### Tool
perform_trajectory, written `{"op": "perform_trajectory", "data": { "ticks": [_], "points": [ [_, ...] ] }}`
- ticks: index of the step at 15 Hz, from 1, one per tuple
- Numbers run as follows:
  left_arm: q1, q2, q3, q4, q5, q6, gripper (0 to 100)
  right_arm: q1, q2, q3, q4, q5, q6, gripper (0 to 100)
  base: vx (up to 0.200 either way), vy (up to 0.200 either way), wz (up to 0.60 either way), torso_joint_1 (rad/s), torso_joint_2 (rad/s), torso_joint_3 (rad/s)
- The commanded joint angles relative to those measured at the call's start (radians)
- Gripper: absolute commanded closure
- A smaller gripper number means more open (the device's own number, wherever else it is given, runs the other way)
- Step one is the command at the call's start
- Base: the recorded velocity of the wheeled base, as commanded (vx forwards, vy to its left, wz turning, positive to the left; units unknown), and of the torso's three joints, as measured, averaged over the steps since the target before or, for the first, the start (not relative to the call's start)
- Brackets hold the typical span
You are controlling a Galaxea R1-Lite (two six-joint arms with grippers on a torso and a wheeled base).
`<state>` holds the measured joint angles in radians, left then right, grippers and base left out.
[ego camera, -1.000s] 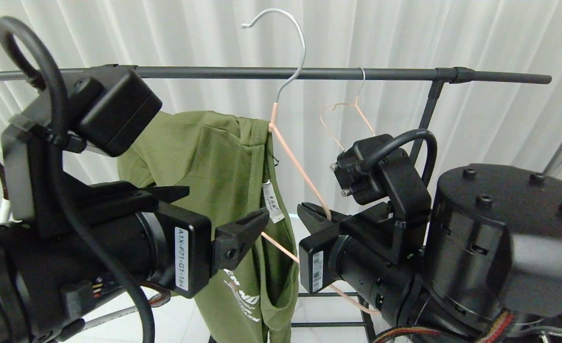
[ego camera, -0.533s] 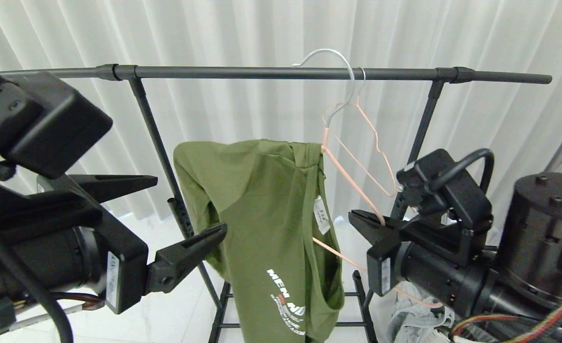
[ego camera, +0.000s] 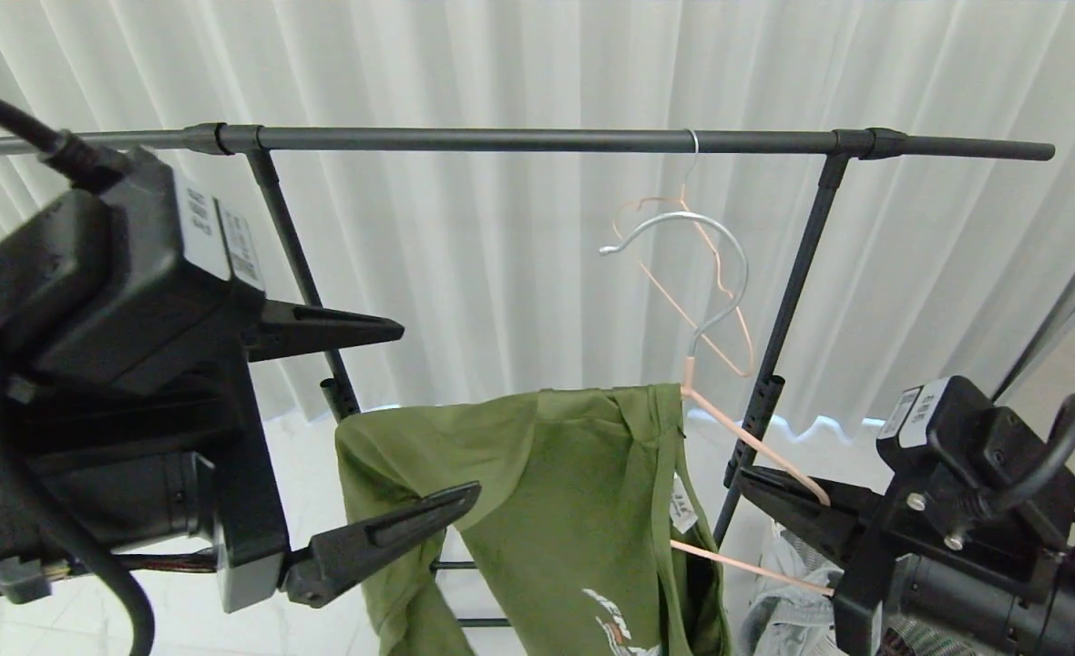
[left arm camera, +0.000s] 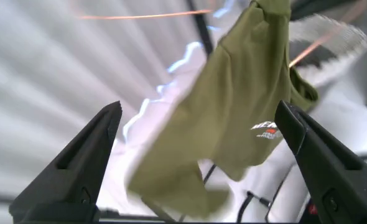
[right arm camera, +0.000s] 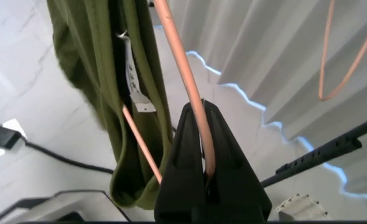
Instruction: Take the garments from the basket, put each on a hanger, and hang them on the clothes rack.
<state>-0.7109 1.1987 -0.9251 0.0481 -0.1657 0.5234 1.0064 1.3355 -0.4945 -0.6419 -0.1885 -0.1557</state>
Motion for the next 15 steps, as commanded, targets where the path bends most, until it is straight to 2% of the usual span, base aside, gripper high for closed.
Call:
{"op": "perform_trajectory", "data": {
  "ticks": [1, 3, 7, 13, 14, 15],
  "points": [
    [0.01, 0.055, -0.004, -0.001, -0.064, 0.024, 0, 0.0, -0.016, 0.013, -0.001, 0.011, -0.019, 100, 0.0, 0.0, 0.0, 0.0, 0.0, 0.0],
    [0.01, 0.093, -0.006, -0.001, -0.124, 0.05, 0, 0.02, -0.01, 0.01, -0.001, 0.012, -0.039, 100, 0.0, 0.0, 0.0, 0.0, 0.0, 0.0],
    [0.01, 0.162, 0.002, -0.074, -0.184, 0.053, 0, 0.07, 0.002, 0.007, -0.001, 0.011, -0.042, 100, 0.0, 0.0, 0.0, 0.0, 0.0, 0.0],
    [0.008, 0.163, 0.028, -0.074, -0.19, 0.055, 0, 0.075, 0.002, 0.004, -0.002, 0.004, -0.047, 100, 0.0, 0.0, 0.0, 0.0, 0.0, 0.0],
    [0.008, 0.162, 0.031, -0.074, -0.19, 0.061, 100, 0.075, 0.005, 0.001, -0.002, 0.004, -0.047, 100, 0.0, 0.0, 0.0, 0.0, 0.0, 0.0],
    [0.01, 0.165, 0.034, -0.074, -0.19, 0.079, 100, 0.075, 0.007, -0.001, -0.002, 0.004, -0.047, 100, 0.0, 0.0, 0.0, 0.0, 0.0, 0.0]
  ]
}}
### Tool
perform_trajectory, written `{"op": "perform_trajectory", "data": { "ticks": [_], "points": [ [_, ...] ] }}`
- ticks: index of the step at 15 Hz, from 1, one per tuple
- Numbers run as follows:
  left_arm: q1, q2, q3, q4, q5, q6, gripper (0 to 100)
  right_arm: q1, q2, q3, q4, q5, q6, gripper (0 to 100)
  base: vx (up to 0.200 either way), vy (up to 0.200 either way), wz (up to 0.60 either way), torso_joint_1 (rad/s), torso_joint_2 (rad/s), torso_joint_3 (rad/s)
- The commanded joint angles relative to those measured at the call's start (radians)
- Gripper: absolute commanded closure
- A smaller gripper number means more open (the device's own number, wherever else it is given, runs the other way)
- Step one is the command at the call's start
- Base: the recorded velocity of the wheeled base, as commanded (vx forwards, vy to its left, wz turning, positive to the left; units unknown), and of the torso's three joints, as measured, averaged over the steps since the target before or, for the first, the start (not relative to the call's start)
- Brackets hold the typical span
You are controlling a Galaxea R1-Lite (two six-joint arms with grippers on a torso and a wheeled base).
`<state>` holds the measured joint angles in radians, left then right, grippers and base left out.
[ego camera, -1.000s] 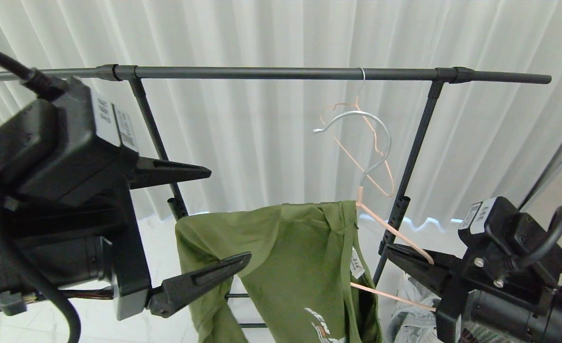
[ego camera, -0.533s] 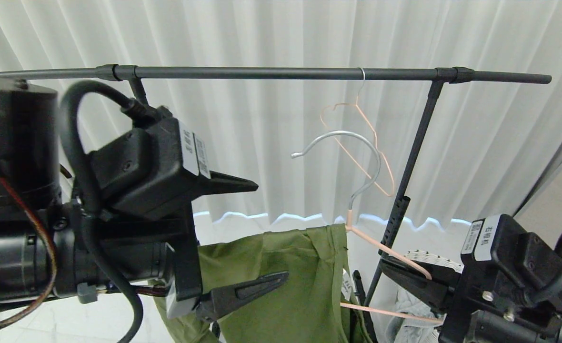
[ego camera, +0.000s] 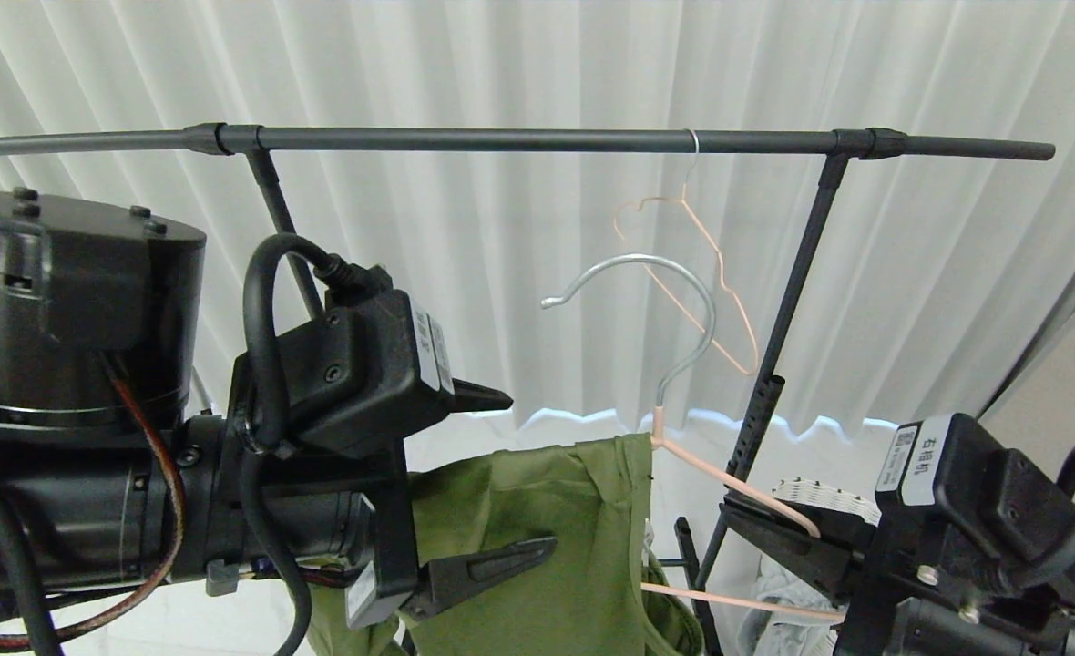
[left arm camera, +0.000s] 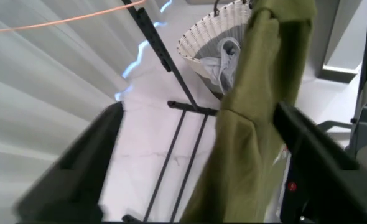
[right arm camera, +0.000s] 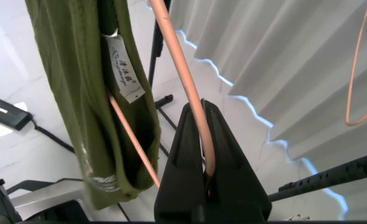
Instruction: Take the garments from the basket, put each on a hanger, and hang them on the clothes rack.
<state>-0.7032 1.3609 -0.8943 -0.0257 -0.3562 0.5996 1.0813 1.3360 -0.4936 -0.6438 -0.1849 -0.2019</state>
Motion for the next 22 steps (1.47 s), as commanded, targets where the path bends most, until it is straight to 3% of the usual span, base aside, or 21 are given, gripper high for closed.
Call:
{"op": "perform_trajectory", "data": {
  "ticks": [1, 10, 11, 16, 22],
  "points": [
    [0.002, 0.003, 0.009, 0.0, 0.0, 0.012, 100, 0.0, 0.006, -0.008, 0.0, -0.001, -0.001, 100, 0.0, 0.0, 0.0, 0.0, 0.0, 0.0],
    [0.016, 0.0, 0.012, 0.0, 0.008, 0.014, 100, -0.017, 0.026, -0.023, -0.005, -0.005, -0.001, 100, 0.0, 0.0, 0.0, 0.0, 0.0, 0.0],
    [0.016, 0.0, 0.012, 0.0, 0.009, 0.014, 100, -0.017, 0.026, -0.023, -0.005, -0.01, -0.001, 0, 0.0, 0.0, 0.0, 0.0, 0.0, 0.0],
    [0.051, -0.005, 0.014, -0.02, 0.02, 0.016, 100, -0.029, 0.029, -0.023, -0.005, -0.074, -0.001, 0, 0.0, 0.0, 0.0, 0.0, 0.0, 0.0],
    [0.073, 0.004, 0.049, -0.132, 0.16, 0.008, 100, -0.07, 0.023, -0.029, -0.005, -0.077, -0.025, 0, 0.0, 0.0, 0.0, 0.0, 0.0, 0.0]
  ]
}}
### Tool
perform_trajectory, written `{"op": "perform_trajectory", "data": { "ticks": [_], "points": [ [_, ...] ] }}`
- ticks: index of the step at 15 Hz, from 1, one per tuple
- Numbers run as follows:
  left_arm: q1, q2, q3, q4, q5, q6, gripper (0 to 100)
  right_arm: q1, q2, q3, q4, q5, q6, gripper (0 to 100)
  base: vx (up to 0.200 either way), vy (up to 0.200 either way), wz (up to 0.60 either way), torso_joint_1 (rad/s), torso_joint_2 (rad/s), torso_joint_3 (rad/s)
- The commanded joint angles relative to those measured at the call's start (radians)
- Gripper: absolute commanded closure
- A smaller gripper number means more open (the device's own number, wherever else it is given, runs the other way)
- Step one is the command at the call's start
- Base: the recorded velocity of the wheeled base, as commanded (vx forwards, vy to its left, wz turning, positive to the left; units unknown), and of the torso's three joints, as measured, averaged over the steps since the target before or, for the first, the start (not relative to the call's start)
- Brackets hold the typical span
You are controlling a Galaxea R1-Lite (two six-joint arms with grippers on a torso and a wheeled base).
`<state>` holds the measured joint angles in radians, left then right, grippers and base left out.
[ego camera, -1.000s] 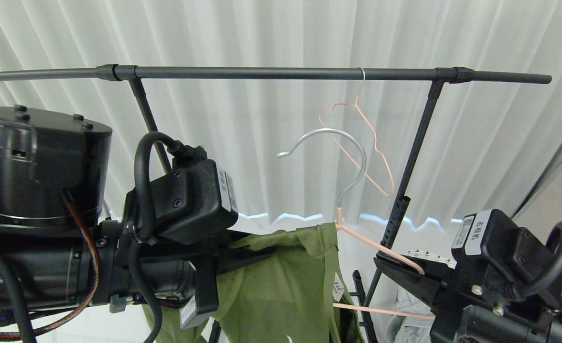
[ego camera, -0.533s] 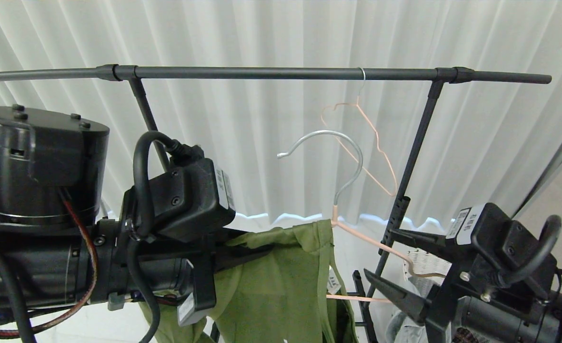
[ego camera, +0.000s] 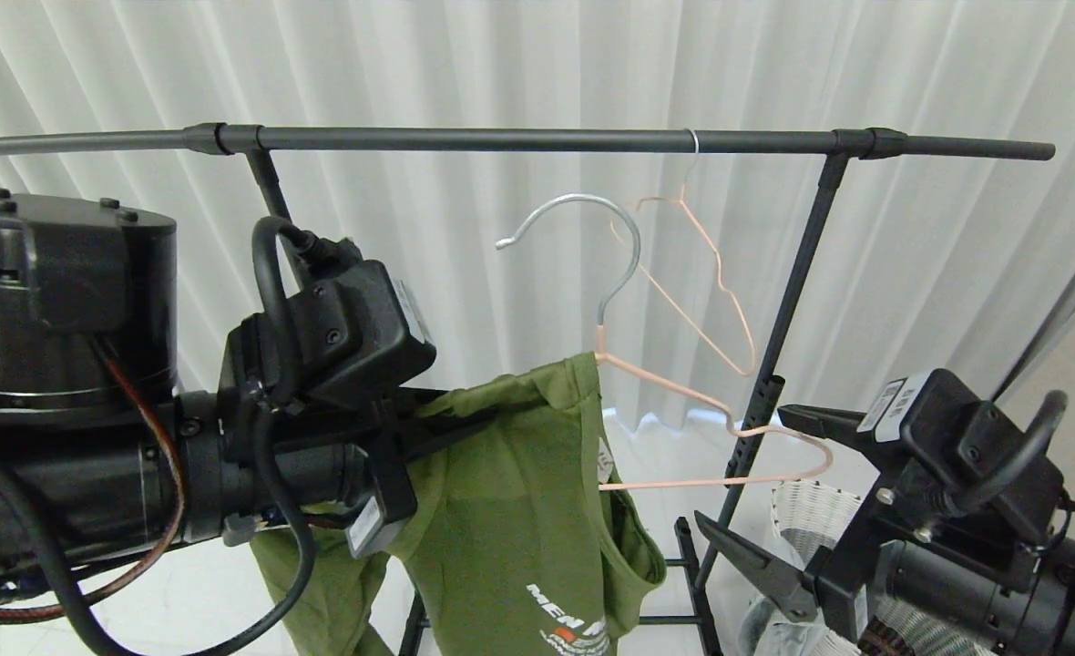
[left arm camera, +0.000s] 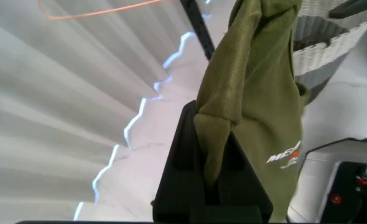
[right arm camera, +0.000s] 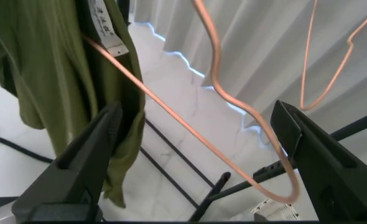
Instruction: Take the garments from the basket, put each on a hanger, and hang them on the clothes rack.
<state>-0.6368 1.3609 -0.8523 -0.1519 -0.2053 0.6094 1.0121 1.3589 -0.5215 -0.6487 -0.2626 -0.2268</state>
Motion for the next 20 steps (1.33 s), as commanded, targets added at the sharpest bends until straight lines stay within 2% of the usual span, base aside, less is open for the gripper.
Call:
{"op": "perform_trajectory", "data": {
  "ticks": [1, 6, 9, 12, 15, 20],
  "points": [
    [0.006, 0.004, 0.007, -0.011, 0.037, -0.008, 100, -0.001, -0.001, -0.002, 0.0, 0.0, 0.0, 0, 0.0, 0.0, 0.0, 0.0, 0.0, 0.0],
    [0.008, -0.012, 0.004, -0.083, 0.046, -0.08, 100, 0.016, 0.008, 0.0, 0.0, 0.005, 0.015, 0, 0.0, 0.0, 0.0, 0.0, 0.0, 0.0],
    [0.006, -0.037, -0.005, -0.095, 0.046, -0.099, 100, 0.043, 0.095, -0.025, 0.0, 0.002, 0.146, 0, 0.0, 0.0, 0.0, 0.0, 0.0, 0.0],
    [-0.006, -0.059, -0.014, -0.095, 0.044, -0.132, 100, 0.04, 0.213, -0.123, -0.04, -0.006, 0.231, 0, 0.0, 0.0, 0.0, 0.0, 0.0, 0.0],
    [-0.009, -0.071, -0.014, -0.095, 0.043, -0.132, 100, 0.039, 0.322, -0.192, -0.086, -0.08, 0.276, 0, 0.0, 0.0, 0.0, 0.0, 0.0, 0.0],
    [-0.007, -0.078, -0.017, -0.095, 0.043, -0.132, 100, 0.034, 0.374, -0.178, -0.114, -0.147, 0.305, 0, 0.0, 0.0, 0.0, 0.0, 0.0, 0.0]
  ]
}}
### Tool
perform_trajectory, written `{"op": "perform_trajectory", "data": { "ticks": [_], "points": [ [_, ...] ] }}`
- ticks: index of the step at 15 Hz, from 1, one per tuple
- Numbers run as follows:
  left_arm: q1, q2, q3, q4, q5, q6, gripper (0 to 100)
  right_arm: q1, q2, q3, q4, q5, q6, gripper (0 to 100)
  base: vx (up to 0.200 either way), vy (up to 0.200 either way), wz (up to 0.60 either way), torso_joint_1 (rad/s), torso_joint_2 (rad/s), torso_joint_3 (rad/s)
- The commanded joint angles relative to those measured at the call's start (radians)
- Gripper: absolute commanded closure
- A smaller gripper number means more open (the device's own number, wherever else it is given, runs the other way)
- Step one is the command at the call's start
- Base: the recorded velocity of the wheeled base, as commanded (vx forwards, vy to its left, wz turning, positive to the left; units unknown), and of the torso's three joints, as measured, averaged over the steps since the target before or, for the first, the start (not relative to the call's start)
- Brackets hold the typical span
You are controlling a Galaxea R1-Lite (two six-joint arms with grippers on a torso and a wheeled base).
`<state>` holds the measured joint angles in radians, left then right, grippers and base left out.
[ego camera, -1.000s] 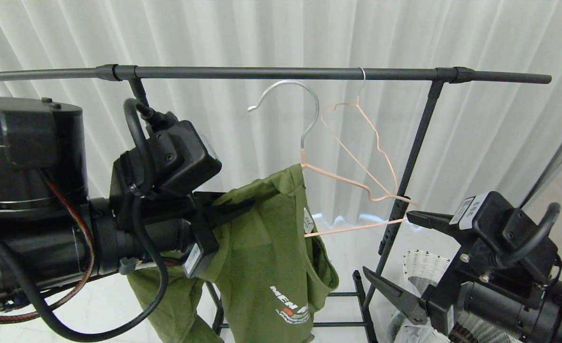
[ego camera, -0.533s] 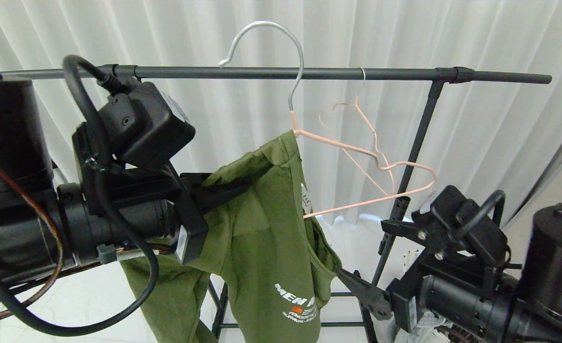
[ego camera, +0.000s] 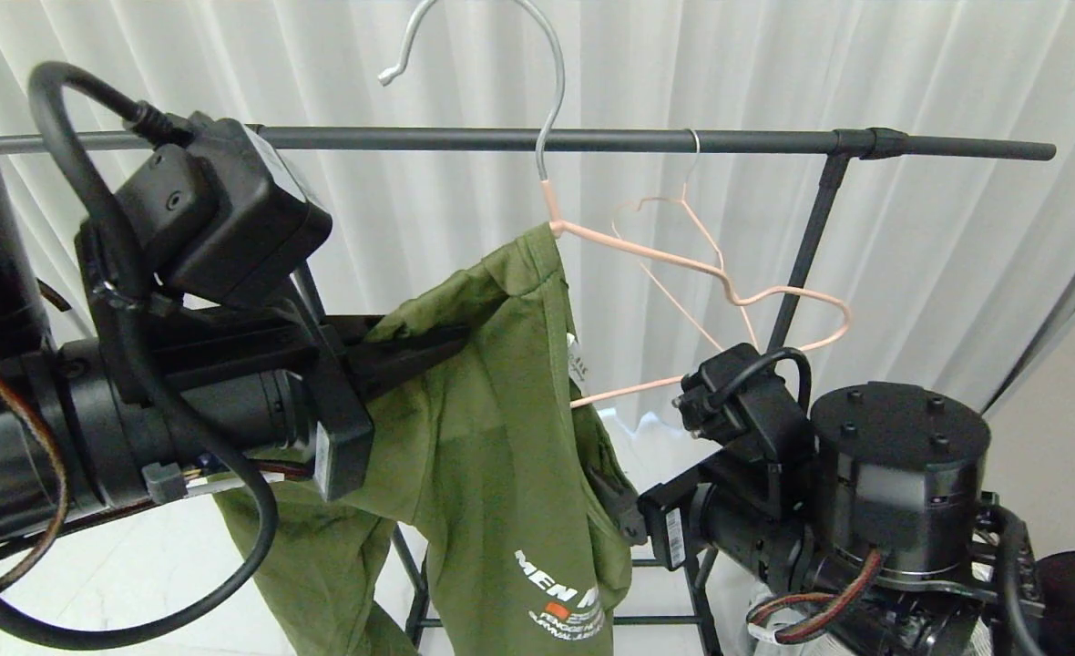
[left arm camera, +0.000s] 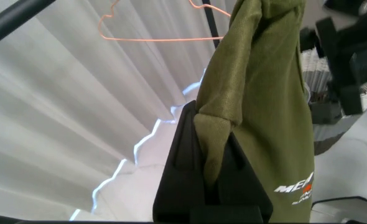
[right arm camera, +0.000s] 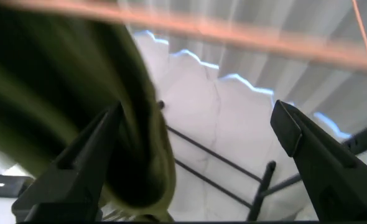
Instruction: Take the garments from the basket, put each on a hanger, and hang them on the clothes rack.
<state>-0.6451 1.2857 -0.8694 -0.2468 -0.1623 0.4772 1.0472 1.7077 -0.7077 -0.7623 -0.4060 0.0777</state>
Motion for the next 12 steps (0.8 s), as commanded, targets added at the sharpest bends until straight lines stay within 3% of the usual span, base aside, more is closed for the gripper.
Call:
{"op": "perform_trajectory", "data": {
  "ticks": [1, 6, 12],
  "points": [
    [0.002, -0.002, 0.0, 0.0, 0.0, 0.0, 100, -0.001, 0.024, 0.025, 0.0, -0.013, 0.001, 0, 0.0, 0.0, 0.0, 0.0, 0.0, 0.0],
    [0.048, 0.003, 0.003, 0.0, 0.004, 0.0, 100, -0.072, -0.028, 0.119, 0.0, -0.062, -0.009, 0, 0.0, 0.0, 0.0, 0.0, 0.0, 0.0],
    [0.059, -0.003, 0.026, 0.0, 0.004, 0.011, 100, -0.319, -0.072, 0.139, 0.0, -0.062, -0.056, 0, 0.0, 0.0, 0.0, 0.0, 0.0, 0.0]
  ]
}}
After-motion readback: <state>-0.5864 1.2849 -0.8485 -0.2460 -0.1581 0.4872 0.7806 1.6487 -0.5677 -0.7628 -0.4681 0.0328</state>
